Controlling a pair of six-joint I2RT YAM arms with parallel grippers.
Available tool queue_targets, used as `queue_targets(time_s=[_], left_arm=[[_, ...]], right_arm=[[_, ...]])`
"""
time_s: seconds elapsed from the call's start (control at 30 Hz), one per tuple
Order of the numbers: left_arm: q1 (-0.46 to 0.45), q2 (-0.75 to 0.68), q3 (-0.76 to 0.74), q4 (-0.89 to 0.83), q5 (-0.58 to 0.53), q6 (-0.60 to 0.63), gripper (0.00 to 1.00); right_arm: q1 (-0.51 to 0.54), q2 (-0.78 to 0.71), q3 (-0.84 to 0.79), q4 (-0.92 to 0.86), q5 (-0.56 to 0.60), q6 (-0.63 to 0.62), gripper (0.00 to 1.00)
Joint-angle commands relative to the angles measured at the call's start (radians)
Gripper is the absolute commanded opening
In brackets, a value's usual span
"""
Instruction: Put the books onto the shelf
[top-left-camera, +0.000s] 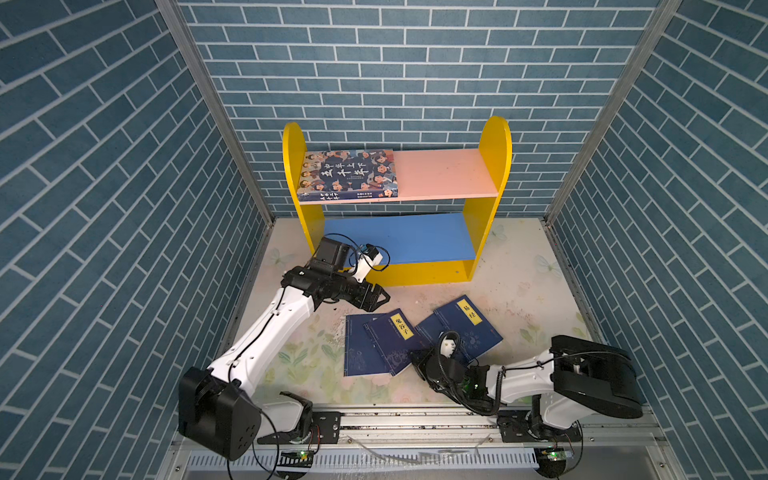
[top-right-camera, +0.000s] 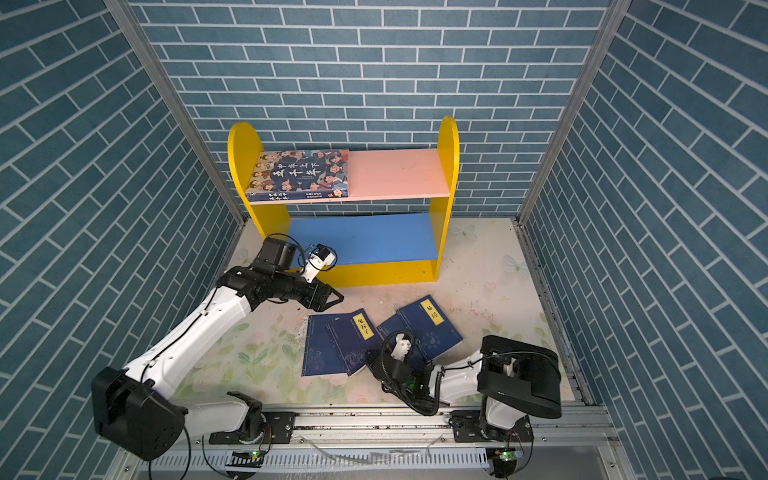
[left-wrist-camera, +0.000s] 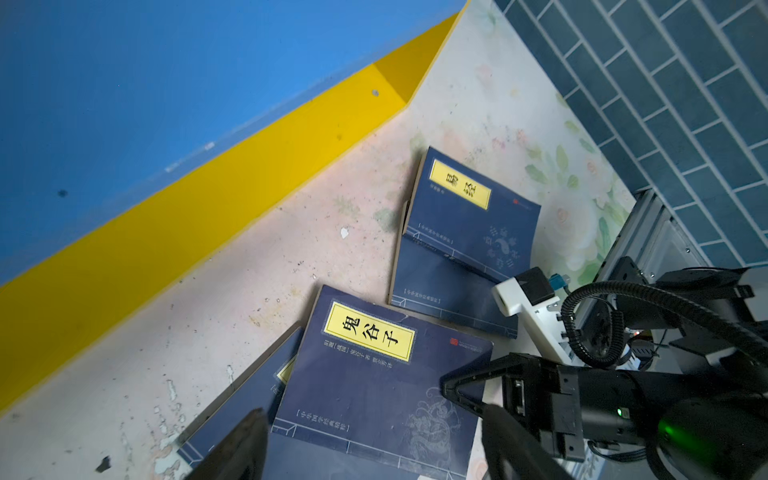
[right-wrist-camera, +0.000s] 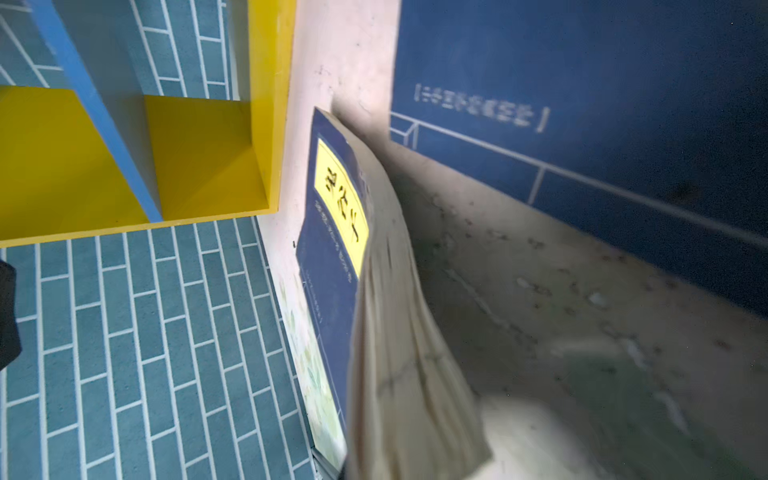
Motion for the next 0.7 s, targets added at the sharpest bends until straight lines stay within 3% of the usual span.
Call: queue_targets(time_s=[0.0,0.2,0.33,0.47,0.67], left_arm=[[0.014,-0.068,0.049,-0.127,0.000,-0.044,0.84],[0.028,-0.157,0.105,-0.202,0.055,-0.161,0.89],[0.052,-0.186,0.110,-0.208,0.178,-0.276,0.93],[0.105,-0.212,0.046,-0.111,0.390,-0.415,0.98],[0.168,-0.280,-0.035,-0.096,0.448,-0.498,0.98]], right_arm=[[-0.023,-0.130,0.061,-0.177,-0.056,-0.143,0.02],[-0.063,-0.369,0.171,-0.503,-0.086,-0.273,0.02],[-0.093,-0.473,0.218,-0.608,-0.114,-0.337,0.02],[-0.125,-0.509,0.287,-0.682,-0.162,-0.408,0.03],[-0.193,-0.488,0.398,-0.721,-0.230,-0.483,0.03]])
